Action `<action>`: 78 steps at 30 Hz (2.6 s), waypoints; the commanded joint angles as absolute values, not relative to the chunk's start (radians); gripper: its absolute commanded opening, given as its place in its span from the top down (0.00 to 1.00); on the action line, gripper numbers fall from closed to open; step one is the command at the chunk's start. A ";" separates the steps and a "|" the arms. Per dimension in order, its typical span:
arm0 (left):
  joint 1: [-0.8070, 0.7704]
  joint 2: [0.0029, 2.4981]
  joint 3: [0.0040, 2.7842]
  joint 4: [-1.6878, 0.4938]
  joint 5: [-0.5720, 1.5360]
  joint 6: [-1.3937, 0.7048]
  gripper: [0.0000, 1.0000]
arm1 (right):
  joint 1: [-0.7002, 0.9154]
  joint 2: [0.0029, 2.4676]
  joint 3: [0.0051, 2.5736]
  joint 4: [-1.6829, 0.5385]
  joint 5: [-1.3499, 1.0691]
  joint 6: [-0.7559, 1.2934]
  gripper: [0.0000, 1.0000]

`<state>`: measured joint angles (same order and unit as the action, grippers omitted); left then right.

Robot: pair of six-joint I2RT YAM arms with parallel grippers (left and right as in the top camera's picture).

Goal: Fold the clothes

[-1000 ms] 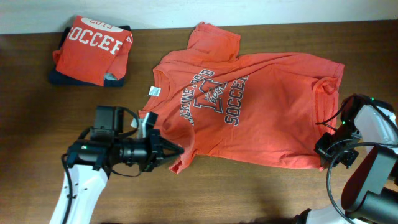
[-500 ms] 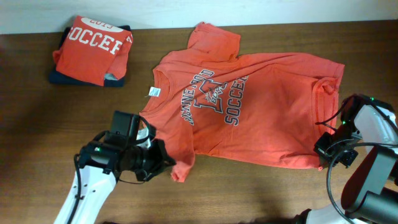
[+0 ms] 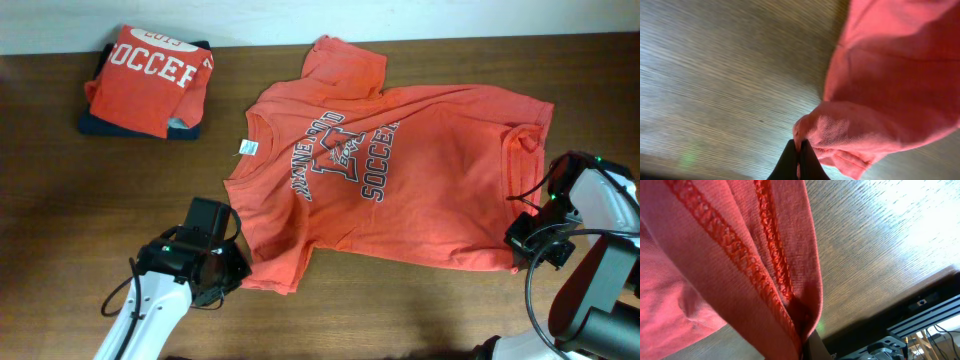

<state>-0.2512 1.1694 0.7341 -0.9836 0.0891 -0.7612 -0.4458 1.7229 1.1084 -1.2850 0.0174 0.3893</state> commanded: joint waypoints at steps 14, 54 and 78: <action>-0.253 1.163 0.720 -1.016 0.157 -0.752 0.19 | -0.452 1.714 1.103 -1.286 0.014 0.401 0.96; -0.206 1.561 0.821 -0.576 0.103 -0.402 0.99 | -0.452 1.714 1.103 -1.266 0.011 0.402 0.01; -0.207 1.616 0.851 -0.627 0.098 -0.350 0.71 | -0.452 1.714 1.103 -1.034 0.011 0.402 0.02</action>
<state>-0.2115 1.5810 0.8333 -0.6239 0.0776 -0.3618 -0.4458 1.7229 1.1084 -1.0569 0.0063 0.3927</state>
